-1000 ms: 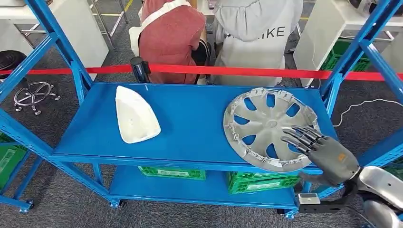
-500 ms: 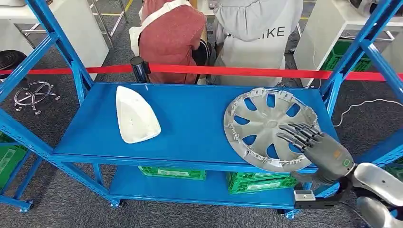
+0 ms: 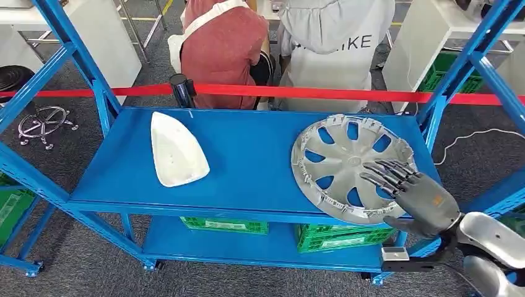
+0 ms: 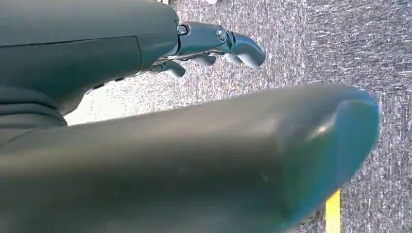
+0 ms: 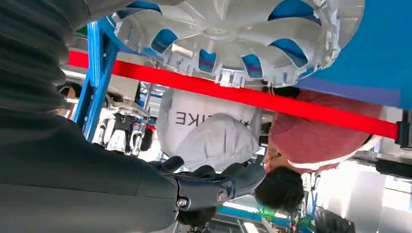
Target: Take the parts from the cabinet and place them on the table.
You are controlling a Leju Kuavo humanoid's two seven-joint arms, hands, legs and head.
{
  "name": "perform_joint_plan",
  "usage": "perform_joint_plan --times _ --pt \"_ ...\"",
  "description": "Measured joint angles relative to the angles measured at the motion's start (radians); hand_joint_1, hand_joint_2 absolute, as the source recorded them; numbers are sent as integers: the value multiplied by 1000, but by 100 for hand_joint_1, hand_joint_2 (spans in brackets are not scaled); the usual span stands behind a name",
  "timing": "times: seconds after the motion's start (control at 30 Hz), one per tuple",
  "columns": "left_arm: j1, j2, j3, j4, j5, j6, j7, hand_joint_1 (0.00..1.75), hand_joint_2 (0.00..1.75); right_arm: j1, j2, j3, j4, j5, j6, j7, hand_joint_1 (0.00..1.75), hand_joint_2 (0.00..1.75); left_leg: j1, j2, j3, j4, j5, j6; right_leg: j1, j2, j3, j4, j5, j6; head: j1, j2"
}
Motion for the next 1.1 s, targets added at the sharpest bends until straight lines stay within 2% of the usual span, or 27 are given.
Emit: perform_joint_plan --times 0.2,0.37,0.83,1.1 --pt "2 -12 0 1 0 -5 2 0 0 45 4 16 9 78 -49 46 0 175 0 -2 1 0 0 1 0 -1 3 0 -1 1 0 0" --pt "2 -25 2 2 6 -5 2 0 0 36 48 64 61 139 -43 43 0 175 0 0 3 0 -1 0 0 0 3 0 -1 1 0 0" --pt "17 -29 13 3 16 -5 5 0 0 -22 149 172 225 124 -25 36 0 175 0 0 4 0 -1 0 0 0 4 0 -2 0 0 0" --pt "18 -29 14 3 13 -5 3 0 0 -7 165 194 232 119 -29 42 0 175 0 -1 3 0 -2 0 0 0 4 0 -2 1 0 0"
